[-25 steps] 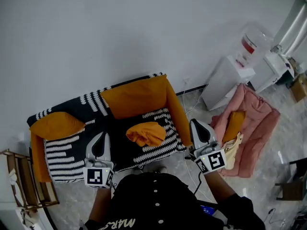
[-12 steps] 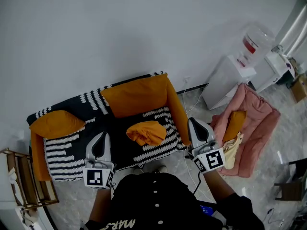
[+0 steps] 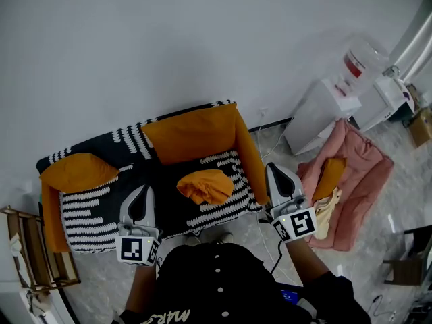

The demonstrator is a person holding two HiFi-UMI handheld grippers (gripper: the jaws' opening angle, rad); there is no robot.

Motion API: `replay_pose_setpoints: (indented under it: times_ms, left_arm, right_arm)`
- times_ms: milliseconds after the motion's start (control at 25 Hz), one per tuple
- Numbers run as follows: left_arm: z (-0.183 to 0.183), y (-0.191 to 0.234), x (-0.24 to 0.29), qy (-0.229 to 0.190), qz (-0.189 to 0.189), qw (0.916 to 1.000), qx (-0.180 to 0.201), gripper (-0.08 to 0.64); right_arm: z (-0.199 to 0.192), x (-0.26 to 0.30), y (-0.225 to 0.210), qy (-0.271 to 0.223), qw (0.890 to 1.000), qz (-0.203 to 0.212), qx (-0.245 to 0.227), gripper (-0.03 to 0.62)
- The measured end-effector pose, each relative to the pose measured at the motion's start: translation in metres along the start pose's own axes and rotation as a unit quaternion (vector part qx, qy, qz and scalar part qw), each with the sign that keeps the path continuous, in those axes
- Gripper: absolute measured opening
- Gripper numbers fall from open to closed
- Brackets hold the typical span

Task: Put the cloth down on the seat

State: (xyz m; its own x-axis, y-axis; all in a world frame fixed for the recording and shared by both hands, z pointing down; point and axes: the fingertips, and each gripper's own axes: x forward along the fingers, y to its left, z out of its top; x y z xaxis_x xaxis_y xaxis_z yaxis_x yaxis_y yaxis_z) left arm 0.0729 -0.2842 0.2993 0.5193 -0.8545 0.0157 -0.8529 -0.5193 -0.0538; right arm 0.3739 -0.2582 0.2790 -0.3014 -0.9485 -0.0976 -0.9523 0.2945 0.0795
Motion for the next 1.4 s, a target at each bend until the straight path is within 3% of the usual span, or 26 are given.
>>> replay_pose_setpoints:
  times_ms: [1400]
  left_arm:
    - [-0.006,0.026,0.003,-0.003,-0.034,0.9993,-0.017,0.001]
  right_arm:
    - [0.009,0.020,0.029,0.008,1.000,-0.015,-0.017,0.025]
